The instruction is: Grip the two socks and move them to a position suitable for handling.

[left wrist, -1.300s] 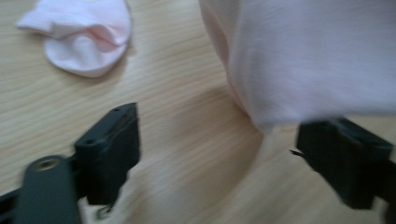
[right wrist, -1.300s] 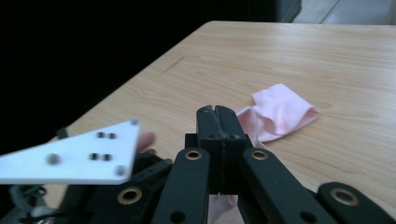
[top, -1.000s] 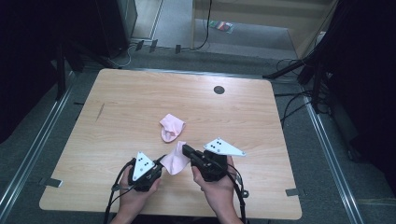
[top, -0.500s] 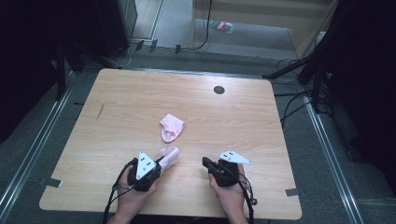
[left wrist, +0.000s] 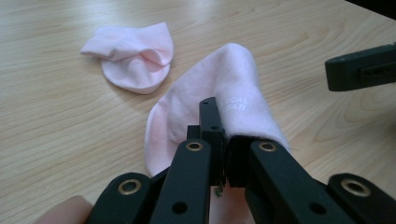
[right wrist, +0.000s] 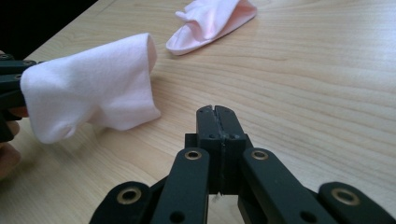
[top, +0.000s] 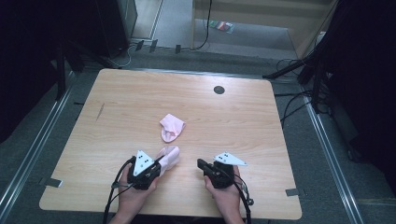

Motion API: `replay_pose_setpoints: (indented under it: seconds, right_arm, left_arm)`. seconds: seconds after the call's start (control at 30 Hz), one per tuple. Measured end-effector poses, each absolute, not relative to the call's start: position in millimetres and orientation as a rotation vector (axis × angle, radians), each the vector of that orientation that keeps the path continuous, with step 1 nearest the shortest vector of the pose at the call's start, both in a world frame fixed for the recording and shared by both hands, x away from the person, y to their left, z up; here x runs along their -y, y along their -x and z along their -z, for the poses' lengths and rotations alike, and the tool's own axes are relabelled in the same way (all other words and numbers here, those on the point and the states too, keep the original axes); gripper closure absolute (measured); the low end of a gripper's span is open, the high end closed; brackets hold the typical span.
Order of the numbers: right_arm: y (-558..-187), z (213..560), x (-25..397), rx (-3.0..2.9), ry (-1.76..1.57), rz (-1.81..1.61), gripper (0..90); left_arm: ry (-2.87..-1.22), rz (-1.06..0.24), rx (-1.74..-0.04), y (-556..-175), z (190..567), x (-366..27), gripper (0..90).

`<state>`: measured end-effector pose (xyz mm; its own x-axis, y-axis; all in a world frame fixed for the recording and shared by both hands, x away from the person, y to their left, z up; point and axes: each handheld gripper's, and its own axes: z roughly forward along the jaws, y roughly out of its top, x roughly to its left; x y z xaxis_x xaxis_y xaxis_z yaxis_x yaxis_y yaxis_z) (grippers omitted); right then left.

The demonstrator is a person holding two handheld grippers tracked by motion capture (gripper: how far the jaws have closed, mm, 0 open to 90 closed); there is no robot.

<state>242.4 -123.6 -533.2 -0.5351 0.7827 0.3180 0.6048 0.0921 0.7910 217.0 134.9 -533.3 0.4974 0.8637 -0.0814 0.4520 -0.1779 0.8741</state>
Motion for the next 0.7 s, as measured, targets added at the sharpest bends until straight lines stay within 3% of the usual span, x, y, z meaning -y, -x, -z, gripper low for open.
replay_pose_setpoints:
  seconds: [0.07, 0.13, 0.27, 0.33, 0.47, 0.6, 0.7]
  right_arm:
    - [-241.2, 534.5, 121.1, -2.200, -1.395, -1.437, 90.0]
    - [-239.4, 535.6, 116.1, -2.223, -1.360, -1.448, 82.4]
    - [-237.4, 535.3, 111.1, -2.224, -1.345, -1.452, 77.9]
    - [-237.5, 534.9, 111.3, -2.218, -1.345, -1.450, 77.4]
    - [-239.6, 535.5, 115.2, -2.197, -1.372, -1.438, 76.5]
    - [-240.7, 535.6, 119.3, -2.168, -1.409, -1.431, 74.3]
    - [-241.3, 533.4, 121.7, -2.149, -1.410, -1.439, 73.7]
  left_arm:
    - [-1.804, -0.553, -1.112, -217.1, 532.5, -134.6, 89.4]
    - [-1.817, -0.567, -1.136, -217.7, 534.2, -133.5, 89.4]
    - [-1.852, -0.566, -1.173, -219.6, 538.5, -134.0, 88.5]
    - [-1.853, -0.550, -1.188, -221.0, 539.4, -134.8, 84.2]
    - [-1.869, -0.508, -1.186, -222.8, 539.7, -136.3, 67.0]
    - [-1.907, -0.503, -1.152, -222.2, 534.8, -137.2, 39.8]
    - [-1.950, -0.527, -1.102, -221.1, 532.5, -141.4, 29.3]
